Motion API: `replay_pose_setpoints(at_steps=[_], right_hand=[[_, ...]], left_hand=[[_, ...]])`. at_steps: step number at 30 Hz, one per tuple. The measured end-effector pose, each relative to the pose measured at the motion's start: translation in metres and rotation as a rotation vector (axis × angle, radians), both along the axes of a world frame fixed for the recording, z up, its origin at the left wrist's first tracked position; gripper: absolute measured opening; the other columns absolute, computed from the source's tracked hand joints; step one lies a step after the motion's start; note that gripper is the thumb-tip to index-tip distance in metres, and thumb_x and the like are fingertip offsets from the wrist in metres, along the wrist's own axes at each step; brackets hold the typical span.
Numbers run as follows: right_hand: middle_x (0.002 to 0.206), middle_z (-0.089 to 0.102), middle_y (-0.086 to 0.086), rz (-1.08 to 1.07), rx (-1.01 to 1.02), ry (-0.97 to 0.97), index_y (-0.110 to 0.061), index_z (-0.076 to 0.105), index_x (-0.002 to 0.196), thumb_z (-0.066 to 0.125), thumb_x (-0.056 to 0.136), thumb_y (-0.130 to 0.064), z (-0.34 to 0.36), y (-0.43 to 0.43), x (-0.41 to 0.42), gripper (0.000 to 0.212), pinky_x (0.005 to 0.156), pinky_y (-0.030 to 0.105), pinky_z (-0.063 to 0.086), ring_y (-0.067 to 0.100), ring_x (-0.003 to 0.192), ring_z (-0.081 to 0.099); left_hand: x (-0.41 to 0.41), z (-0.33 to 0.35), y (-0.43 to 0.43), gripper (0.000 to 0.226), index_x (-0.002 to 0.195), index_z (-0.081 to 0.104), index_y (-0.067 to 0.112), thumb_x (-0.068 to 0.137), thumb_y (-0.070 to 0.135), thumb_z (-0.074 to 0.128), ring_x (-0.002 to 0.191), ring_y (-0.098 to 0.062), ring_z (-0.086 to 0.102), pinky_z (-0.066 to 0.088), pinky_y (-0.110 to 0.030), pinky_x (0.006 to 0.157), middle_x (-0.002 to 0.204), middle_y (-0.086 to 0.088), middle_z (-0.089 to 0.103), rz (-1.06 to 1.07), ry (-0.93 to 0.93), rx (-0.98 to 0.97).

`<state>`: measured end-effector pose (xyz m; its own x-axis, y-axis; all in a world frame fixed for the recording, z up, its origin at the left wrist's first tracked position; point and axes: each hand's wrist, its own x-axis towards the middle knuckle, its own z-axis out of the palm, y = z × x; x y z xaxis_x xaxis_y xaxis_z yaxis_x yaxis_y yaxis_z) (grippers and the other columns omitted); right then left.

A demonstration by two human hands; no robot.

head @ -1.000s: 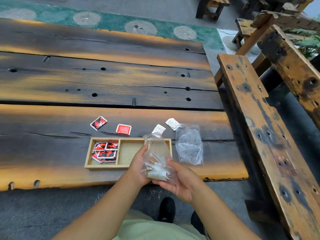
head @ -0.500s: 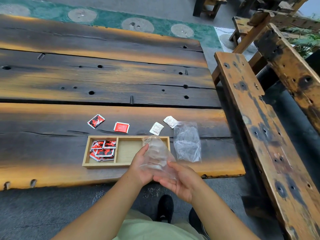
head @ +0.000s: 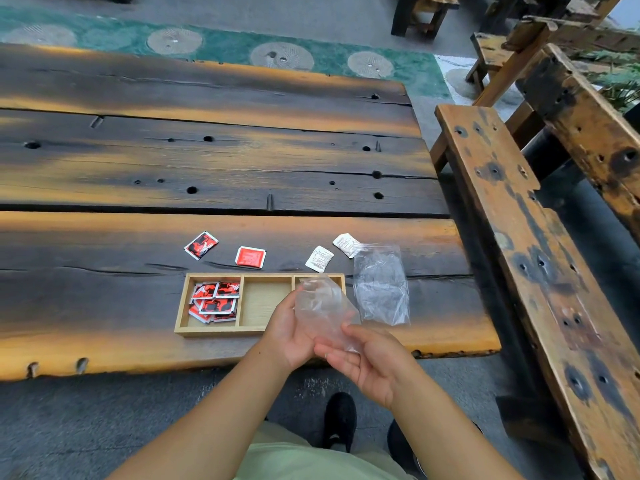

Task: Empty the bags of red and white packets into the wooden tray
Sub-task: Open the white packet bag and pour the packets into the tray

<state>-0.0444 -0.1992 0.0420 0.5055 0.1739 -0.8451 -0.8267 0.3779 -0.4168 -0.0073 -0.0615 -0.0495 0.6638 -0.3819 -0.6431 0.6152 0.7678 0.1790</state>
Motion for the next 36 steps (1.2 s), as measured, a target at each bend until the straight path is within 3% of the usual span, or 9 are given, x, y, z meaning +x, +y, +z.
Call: replay_pose_setpoints(at_steps=[2, 10, 15, 19, 23, 26, 28, 33, 36], right_hand=[[0.097, 0.073, 0.032, 0.004, -0.013, -0.012, 0.007, 0.058, 0.108, 0.051, 0.100, -0.006, 0.000, 0.000, -0.002, 0.016, 0.052, 0.029, 0.062, 0.031, 0.068, 0.077], [0.087, 0.075, 0.028, 0.069, -0.045, -0.053, 0.006, 0.060, 0.102, 0.052, 0.099, -0.004, 0.006, 0.000, -0.006, 0.013, 0.052, 0.027, 0.062, 0.030, 0.069, 0.077], [0.090, 0.074, 0.030, 0.123, -0.061, -0.072, 0.012, 0.061, 0.107, 0.051, 0.099, -0.001, 0.004, 0.005, -0.009, 0.018, 0.053, 0.027, 0.062, 0.027, 0.067, 0.077], [0.091, 0.075, 0.029, 0.152, -0.057, -0.070, 0.012, 0.062, 0.108, 0.050, 0.099, -0.001, 0.004, 0.008, -0.014, 0.020, 0.054, 0.025, 0.062, 0.026, 0.070, 0.077], [0.094, 0.076, 0.027, 0.191, -0.034, -0.062, 0.012, 0.065, 0.105, 0.049, 0.100, -0.001, 0.005, 0.011, -0.020, 0.021, 0.055, 0.024, 0.061, 0.025, 0.071, 0.077], [0.095, 0.075, 0.027, 0.194, -0.030, -0.064, 0.011, 0.065, 0.104, 0.050, 0.099, -0.001, 0.005, 0.012, -0.023, 0.021, 0.054, 0.024, 0.061, 0.025, 0.071, 0.077], [0.095, 0.075, 0.027, 0.191, -0.041, -0.064, 0.011, 0.064, 0.107, 0.050, 0.099, -0.002, 0.005, 0.012, -0.023, 0.021, 0.053, 0.024, 0.061, 0.025, 0.071, 0.077], [0.092, 0.078, 0.020, 0.278, -0.207, -0.148, 0.002, 0.066, 0.107, 0.050, 0.101, -0.006, 0.002, 0.007, -0.023, 0.019, 0.056, 0.025, 0.060, 0.024, 0.076, 0.077], [0.089, 0.079, 0.015, 0.354, -0.418, -0.247, -0.004, 0.068, 0.105, 0.046, 0.101, -0.005, -0.004, -0.005, -0.021, 0.022, 0.062, 0.028, 0.061, 0.024, 0.077, 0.077]], left_hand=[[-0.003, 0.001, 0.000, 0.038, 0.102, 0.072, 0.006, 0.098, 0.037, 0.049, 0.098, -0.032, 0.063, 0.045, -0.046, 0.100, 0.105, -0.018, 0.067, -0.015, -0.026, 0.005], [-0.004, -0.001, 0.007, 0.056, 0.134, 0.057, 0.007, 0.095, 0.047, 0.053, 0.107, -0.036, 0.065, 0.051, -0.046, 0.092, 0.120, -0.023, 0.066, -0.022, -0.002, -0.009], [-0.007, -0.005, 0.009, 0.056, 0.126, 0.060, 0.001, 0.096, 0.047, 0.053, 0.105, -0.039, 0.067, 0.052, -0.049, 0.090, 0.120, -0.027, 0.066, -0.045, 0.025, -0.043], [-0.005, -0.007, 0.009, 0.037, 0.113, 0.062, -0.007, 0.090, 0.021, 0.052, 0.105, -0.039, 0.063, 0.047, -0.051, 0.098, 0.112, -0.026, 0.067, -0.052, 0.032, 0.004], [-0.002, -0.006, 0.011, 0.018, 0.095, 0.065, -0.007, 0.086, 0.005, 0.055, 0.077, -0.033, 0.067, 0.060, -0.038, 0.070, 0.087, -0.021, 0.066, -0.044, 0.052, 0.080], [-0.001, -0.012, 0.015, 0.063, 0.134, 0.057, 0.002, 0.076, 0.024, 0.073, 0.100, -0.034, 0.063, 0.042, -0.044, 0.105, 0.115, -0.018, 0.063, -0.066, 0.086, 0.033], [0.000, -0.011, 0.015, 0.074, 0.141, 0.052, 0.007, 0.075, 0.030, 0.076, 0.110, -0.033, 0.057, 0.033, -0.045, 0.113, 0.127, -0.016, 0.056, -0.065, 0.065, -0.029], [0.005, -0.001, 0.018, 0.063, 0.139, 0.054, 0.004, 0.085, 0.034, 0.071, 0.128, -0.032, 0.052, 0.027, -0.046, 0.119, 0.137, -0.017, 0.056, -0.093, -0.027, -0.092], [0.014, 0.010, 0.016, 0.048, 0.124, 0.064, 0.009, 0.084, 0.034, 0.074, 0.117, -0.032, 0.062, 0.042, -0.047, 0.109, 0.124, -0.018, 0.066, -0.163, -0.059, 0.060]])
